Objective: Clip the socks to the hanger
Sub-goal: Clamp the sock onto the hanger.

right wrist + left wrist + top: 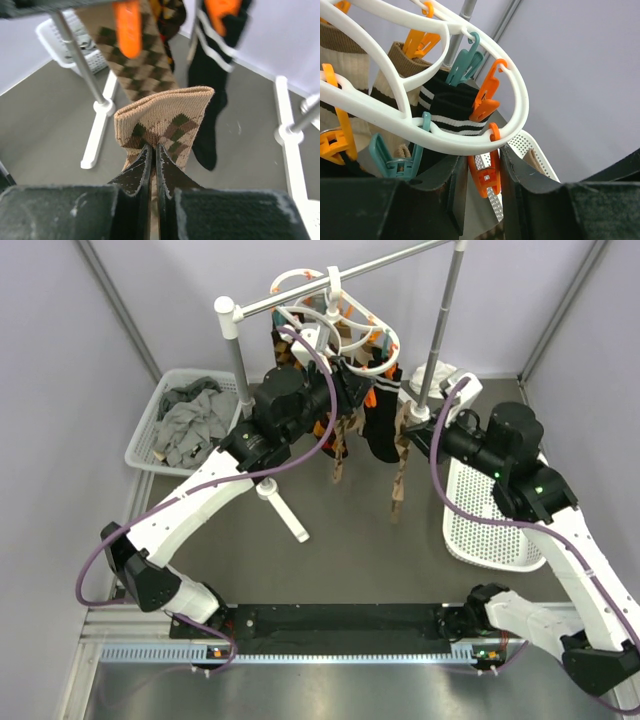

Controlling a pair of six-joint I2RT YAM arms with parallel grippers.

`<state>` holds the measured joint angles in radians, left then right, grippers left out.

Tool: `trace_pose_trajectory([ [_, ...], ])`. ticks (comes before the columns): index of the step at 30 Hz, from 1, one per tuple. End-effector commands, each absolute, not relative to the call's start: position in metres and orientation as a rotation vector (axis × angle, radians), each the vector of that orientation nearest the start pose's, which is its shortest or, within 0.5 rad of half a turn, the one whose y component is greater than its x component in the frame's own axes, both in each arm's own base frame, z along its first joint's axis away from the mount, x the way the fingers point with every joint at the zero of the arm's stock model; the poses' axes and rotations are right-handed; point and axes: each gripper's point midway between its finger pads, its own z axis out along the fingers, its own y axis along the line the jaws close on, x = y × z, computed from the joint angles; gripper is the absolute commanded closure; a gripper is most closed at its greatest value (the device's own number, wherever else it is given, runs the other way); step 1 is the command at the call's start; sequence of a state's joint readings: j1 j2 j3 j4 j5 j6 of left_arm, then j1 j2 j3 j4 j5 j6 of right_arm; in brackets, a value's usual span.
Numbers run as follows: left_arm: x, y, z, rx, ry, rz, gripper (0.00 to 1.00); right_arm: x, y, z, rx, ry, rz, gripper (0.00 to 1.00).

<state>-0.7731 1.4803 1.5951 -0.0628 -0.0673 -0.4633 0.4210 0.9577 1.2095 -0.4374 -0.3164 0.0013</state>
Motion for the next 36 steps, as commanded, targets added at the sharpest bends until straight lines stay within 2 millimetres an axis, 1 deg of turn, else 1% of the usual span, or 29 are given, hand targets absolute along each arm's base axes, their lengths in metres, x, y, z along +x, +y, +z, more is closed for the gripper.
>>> trace_pose_trajectory([
  [1, 0.342, -0.346, 0.458, 0.179, 1.523, -0.969, 1.0, 0.271, 0.21, 0.399, -0.656, 1.548, 0.637, 1.0],
  [3, 0.341, -0.347, 0.458, 0.185, 1.521, -0.972, 1.0, 0.271, 0.22, 0.402, -0.674, 1.531, 0.652, 1.0],
  [4, 0.341, -0.346, 0.459, 0.185, 1.52, -0.975, 1.0, 0.273, 0.224, 0.398, -0.681, 1.538, 0.657, 1.0],
  [6, 0.34, -0.347, 0.46, 0.188, 1.517, -0.981, 1.0, 0.274, 0.231, 0.398, -0.69, 1.534, 0.664, 1.0],
  [7, 0.339, -0.348, 0.46, 0.191, 1.519, -0.985, 1.0, 0.276, 0.235, 0.394, -0.697, 1.546, 0.667, 1.0],
  [13, 0.338, -0.347, 0.46, 0.198, 1.517, -0.985, 1.0, 0.279, 0.248, 0.392, -0.713, 1.554, 0.674, 1.0],
  [20, 0.341, -0.346, 0.458, 0.221, 1.511, -0.949, 1.0, 0.283, 0.247, 0.398, -0.708, 1.552, 0.649, 1.0],
  [28, 0.344, -0.344, 0.454, 0.263, 1.517, -0.892, 1.0, 0.283, 0.244, 0.402, -0.706, 1.544, 0.63, 1.0],
  [30, 0.345, -0.342, 0.453, 0.26, 1.518, -0.872, 1.0, 0.283, 0.243, 0.399, -0.71, 1.554, 0.621, 1.0],
  [36, 0.344, -0.34, 0.465, 0.257, 1.488, -0.871, 1.0, 0.279, 0.242, 0.386, -0.734, 1.594, 0.623, 1.0],
])
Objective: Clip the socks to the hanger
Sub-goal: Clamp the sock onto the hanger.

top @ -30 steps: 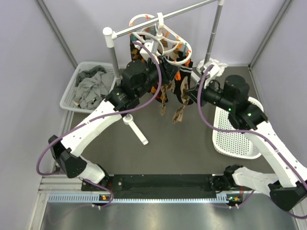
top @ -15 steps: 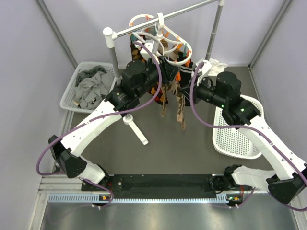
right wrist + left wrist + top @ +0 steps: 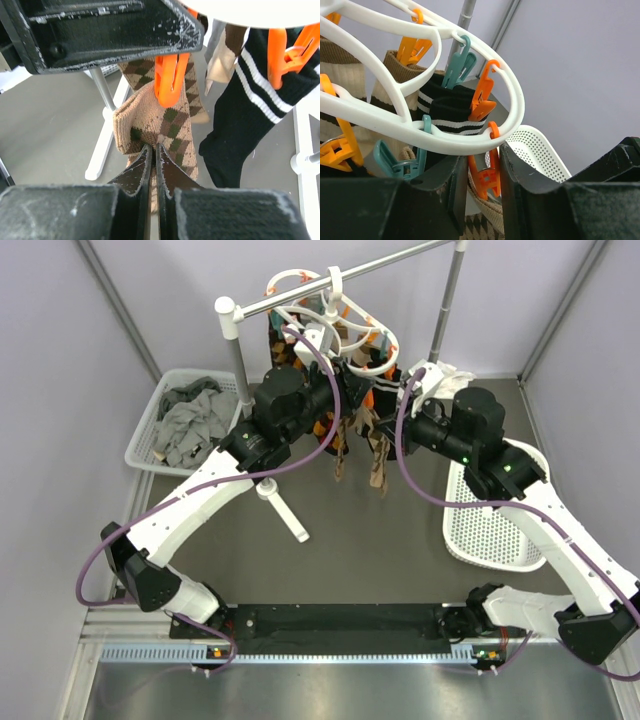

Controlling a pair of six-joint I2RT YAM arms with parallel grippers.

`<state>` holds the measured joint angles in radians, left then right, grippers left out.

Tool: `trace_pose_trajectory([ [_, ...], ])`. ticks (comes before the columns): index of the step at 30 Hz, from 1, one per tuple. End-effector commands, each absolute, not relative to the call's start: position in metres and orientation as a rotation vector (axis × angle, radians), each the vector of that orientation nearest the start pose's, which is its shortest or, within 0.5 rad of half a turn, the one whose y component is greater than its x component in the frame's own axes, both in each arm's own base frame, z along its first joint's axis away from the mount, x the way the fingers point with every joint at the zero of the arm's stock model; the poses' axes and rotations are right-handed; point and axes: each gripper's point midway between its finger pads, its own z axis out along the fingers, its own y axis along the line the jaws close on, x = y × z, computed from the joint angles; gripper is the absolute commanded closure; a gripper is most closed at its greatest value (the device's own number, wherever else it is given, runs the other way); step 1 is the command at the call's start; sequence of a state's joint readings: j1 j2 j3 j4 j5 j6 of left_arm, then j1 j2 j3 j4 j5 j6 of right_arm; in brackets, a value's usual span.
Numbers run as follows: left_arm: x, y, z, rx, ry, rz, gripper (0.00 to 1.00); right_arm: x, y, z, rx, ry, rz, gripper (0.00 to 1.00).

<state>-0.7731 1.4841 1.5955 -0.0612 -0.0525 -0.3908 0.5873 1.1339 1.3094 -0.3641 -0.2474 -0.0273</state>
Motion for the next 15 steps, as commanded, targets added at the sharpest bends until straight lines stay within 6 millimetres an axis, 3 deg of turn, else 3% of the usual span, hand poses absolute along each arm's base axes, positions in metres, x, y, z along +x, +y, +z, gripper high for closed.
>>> trace_pose_trajectory([
  [1, 0.345, -0.339, 0.466, 0.254, 1.484, -0.871, 1.0, 0.277, 0.242, 0.383, -0.738, 1.6, 0.625, 1.0],
  [6, 0.344, -0.338, 0.472, 0.252, 1.469, -0.87, 1.0, 0.273, 0.24, 0.371, -0.756, 1.639, 0.627, 1.0],
  [15, 0.345, -0.339, 0.469, 0.254, 1.475, -0.867, 1.0, 0.27, 0.238, 0.378, -0.759, 1.619, 0.629, 1.0],
])
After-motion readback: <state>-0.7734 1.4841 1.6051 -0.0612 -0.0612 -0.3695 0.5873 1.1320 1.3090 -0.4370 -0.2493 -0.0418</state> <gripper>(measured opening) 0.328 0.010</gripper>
